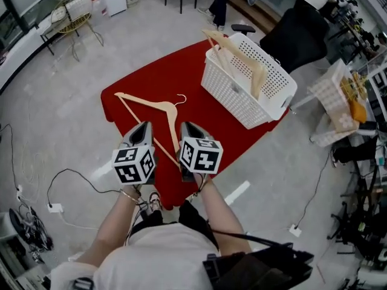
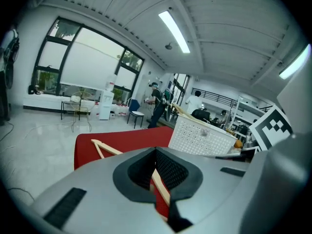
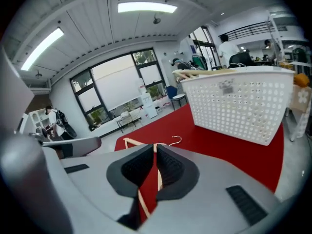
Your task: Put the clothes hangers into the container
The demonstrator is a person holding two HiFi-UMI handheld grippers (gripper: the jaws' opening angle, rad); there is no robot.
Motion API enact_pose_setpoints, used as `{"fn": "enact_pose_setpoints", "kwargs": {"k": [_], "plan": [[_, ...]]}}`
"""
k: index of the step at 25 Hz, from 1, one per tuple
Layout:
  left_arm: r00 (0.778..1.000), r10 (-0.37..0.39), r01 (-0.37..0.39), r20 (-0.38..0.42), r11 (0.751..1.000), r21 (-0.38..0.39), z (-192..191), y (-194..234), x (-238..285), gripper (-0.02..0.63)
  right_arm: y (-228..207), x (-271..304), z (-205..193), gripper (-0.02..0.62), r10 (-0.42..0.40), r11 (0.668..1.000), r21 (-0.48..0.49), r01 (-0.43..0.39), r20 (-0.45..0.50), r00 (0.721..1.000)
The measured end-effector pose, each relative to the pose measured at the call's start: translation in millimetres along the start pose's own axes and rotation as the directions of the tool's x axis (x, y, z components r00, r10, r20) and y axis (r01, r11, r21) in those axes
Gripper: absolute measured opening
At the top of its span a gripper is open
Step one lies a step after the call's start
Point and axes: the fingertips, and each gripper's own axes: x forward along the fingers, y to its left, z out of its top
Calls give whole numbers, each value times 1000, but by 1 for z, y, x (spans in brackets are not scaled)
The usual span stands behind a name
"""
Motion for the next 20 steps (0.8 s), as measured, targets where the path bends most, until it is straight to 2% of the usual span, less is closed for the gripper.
{"fn": "enact_pose_setpoints", "kwargs": {"k": [3, 6, 8, 15, 20], "plan": [[999, 34, -35, -27, 999, -17, -15, 30, 7, 2, 14, 34, -20, 25, 34, 999, -39, -37, -74, 997], [996, 81, -83, -47, 996, -43, -29, 61, 9, 2, 25, 63, -38, 80, 57, 996, -65, -67, -142, 988], [993, 106, -110, -57, 992, -61, -35, 75, 13, 2, 25, 79, -45, 88, 62, 995, -71, -76, -178, 982], [984, 160, -167, -73, 980, -109, -44, 104, 22, 2, 16, 118, -53, 117, 51, 994, -84, -74, -253, 966], [980, 183, -193, -78, 970, -145, -53, 125, 26, 2, 14, 145, -56, 163, 19, 991, -122, -55, -277, 961]]}}
